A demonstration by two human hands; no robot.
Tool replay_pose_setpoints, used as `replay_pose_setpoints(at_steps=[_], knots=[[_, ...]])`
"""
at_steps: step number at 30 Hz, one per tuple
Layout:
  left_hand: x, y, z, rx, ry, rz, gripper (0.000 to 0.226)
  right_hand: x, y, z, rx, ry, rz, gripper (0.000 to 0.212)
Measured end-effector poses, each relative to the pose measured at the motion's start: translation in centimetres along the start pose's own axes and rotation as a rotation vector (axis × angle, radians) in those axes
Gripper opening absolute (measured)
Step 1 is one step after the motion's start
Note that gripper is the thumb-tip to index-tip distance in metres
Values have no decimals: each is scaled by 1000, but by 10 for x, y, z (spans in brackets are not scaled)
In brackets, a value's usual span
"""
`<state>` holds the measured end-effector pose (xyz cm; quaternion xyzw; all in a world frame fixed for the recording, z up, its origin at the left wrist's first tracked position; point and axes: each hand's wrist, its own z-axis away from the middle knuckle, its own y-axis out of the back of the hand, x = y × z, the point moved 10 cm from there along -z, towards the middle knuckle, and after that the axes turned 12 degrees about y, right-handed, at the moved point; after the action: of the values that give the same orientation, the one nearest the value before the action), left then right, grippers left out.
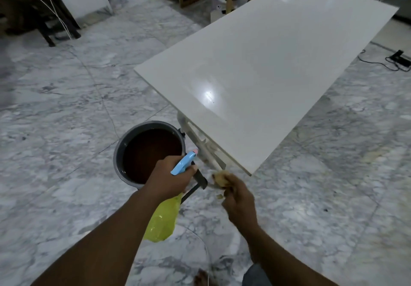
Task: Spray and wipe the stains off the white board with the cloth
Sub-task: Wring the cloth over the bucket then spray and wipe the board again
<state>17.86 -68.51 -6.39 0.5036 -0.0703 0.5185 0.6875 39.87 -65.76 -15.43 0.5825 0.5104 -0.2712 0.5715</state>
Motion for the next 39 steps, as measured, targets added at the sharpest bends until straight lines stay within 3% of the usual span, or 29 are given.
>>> replay_pose_setpoints(at_steps=[3,6,8,10,12,15,19,21,25,27,30,34,39], knots=[[5,2,4,-8,-1,23,23,10,55,-21,256,-172,-33,33],[9,-7,2,-29,-19,19,24,24,100,-75,352,-79,162,40],[10,-17,0,-56,-21,34,26,51,96,-112,211,-37,373,43],[11,-27,-2,-72,-23,36,22,83,65,-122,-57,1,577,50],[13,-33,-3,-81,-16,34,19,99,39,-102,-164,47,668,53],[16,-41,-7,-103,-4,39,15,78,20,-49,-152,131,570,63],[31,-52,-11,-136,-31,-19,26,44,26,-18,-269,253,346,54],[36,-59,-12,-141,-28,-36,31,26,66,-27,-86,136,162,49],[44,-72,-12,-155,-45,-55,34,74,154,-52,639,-482,-195,34],[47,-79,-9,-173,-57,-42,37,105,159,-73,781,-605,-377,37],[45,-85,-7,-187,-65,-37,38,118,129,-104,607,-610,-299,46],[44,-86,-6,-191,-65,-81,30,96,89,-94,384,-499,63,51],[56,-84,-9,-157,-68,-90,36,63,49,-40,-146,-291,453,54]])
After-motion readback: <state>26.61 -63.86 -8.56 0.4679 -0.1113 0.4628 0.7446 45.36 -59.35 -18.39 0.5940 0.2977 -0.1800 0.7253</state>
